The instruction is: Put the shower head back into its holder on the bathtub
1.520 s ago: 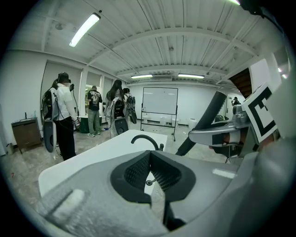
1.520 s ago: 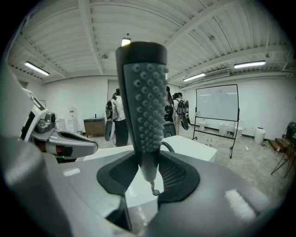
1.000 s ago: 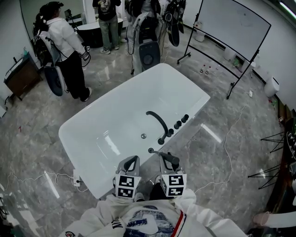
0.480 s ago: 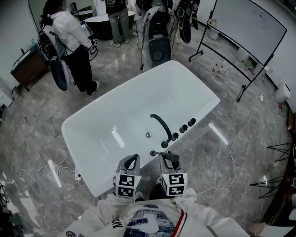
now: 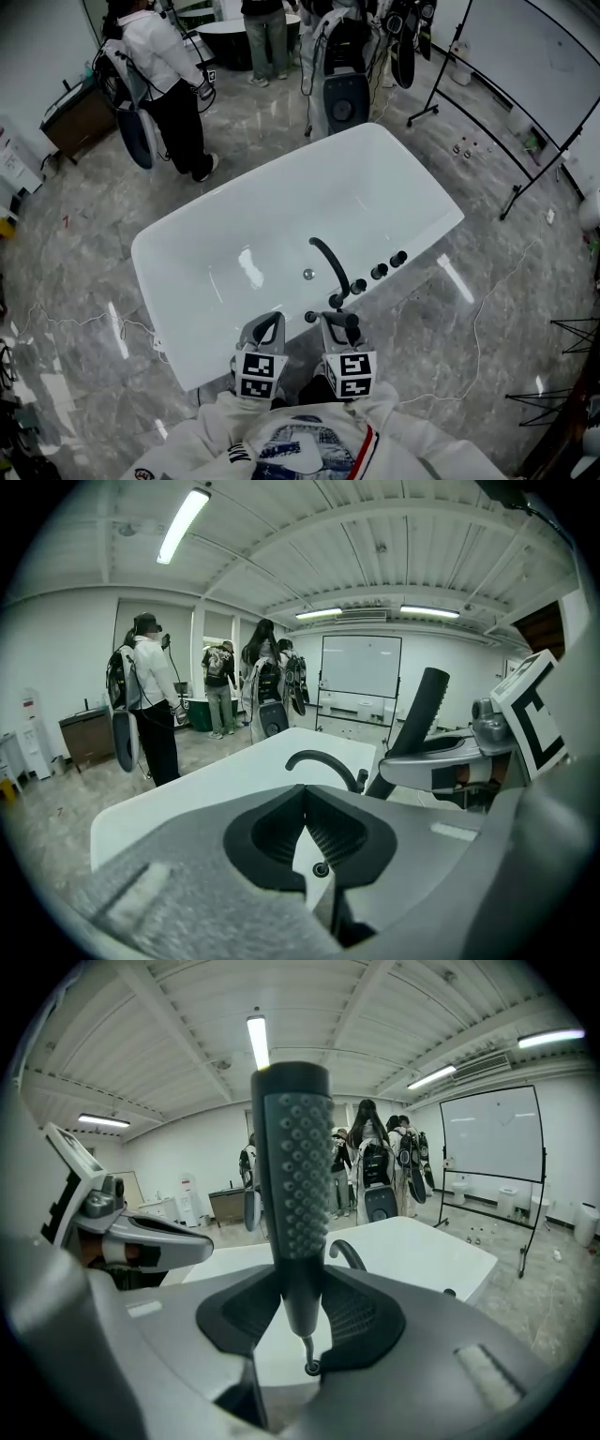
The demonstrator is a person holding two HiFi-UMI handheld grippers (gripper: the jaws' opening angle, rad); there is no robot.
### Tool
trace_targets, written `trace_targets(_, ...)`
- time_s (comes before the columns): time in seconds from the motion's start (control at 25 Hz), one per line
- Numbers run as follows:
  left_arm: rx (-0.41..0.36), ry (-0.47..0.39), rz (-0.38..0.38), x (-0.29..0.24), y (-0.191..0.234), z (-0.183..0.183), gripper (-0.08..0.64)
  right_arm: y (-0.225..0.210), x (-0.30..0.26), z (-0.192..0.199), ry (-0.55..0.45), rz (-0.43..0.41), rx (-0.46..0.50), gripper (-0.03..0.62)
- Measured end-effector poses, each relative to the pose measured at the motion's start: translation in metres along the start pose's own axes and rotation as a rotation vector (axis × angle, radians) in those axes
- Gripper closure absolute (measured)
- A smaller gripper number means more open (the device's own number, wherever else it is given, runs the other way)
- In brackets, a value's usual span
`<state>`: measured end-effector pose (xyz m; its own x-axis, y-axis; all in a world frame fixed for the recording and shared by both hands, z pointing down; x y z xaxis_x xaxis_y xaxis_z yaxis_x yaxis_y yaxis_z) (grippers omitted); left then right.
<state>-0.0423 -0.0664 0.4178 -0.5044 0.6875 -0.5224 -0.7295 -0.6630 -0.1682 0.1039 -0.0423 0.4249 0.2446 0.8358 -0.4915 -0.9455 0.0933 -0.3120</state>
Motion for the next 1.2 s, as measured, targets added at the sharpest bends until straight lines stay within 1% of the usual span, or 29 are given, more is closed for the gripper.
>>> trace_targets(0.24,0.001,0.021,-0.058,-0.01,-0.002,-0.005,0.558,-0.01,-0.012,-0.002,0.035,-0.064,0.016,0.454)
trace_targets(0.44,0.026,0.046,-0.112,-0.014,-0.007,-0.005,0.558,-0.018,-0.016,0.001,0.066,-0.12,0.036,0.454)
trace_targets(0.52,0.028,0.054,-0.129,-0.015,-0.01,-0.004,0.558,-0.02,-0.016,0.001,0.073,-0.131,0.035,0.454)
trace_targets(0.6,0.014,0.058,-0.141,-0.015,-0.012,0.0,0.558,-0.021,-0.018,0.003,0.078,-0.136,0.034,0.454)
trace_targets(0.68,0.0,0.058,-0.144,-0.014,-0.013,0.004,0.558,-0.022,-0.023,0.011,0.097,-0.146,0.035,0.454)
trace_targets(0.8,0.008,0.056,-0.137,-0.015,-0.016,0.01,0.558,-0.024,-0.026,0.02,0.116,-0.15,0.029,0.454)
trace_targets(1.2,0.026,0.062,-0.088,-0.032,-0.006,0.034,0.558,-0.022,-0.044,0.032,0.14,-0.103,0.011,0.454)
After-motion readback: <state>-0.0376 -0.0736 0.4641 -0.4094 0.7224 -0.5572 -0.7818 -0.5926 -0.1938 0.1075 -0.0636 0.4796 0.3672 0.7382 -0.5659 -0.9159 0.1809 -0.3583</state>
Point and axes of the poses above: the fingertips, and each gripper's own axes: x backward along the fingers, y to its left, z out of its underside, the point moved 4 cm from there along x, backward along the fingers, and after that the axes turned 15 degrees about -x, right-handed, at the moved point
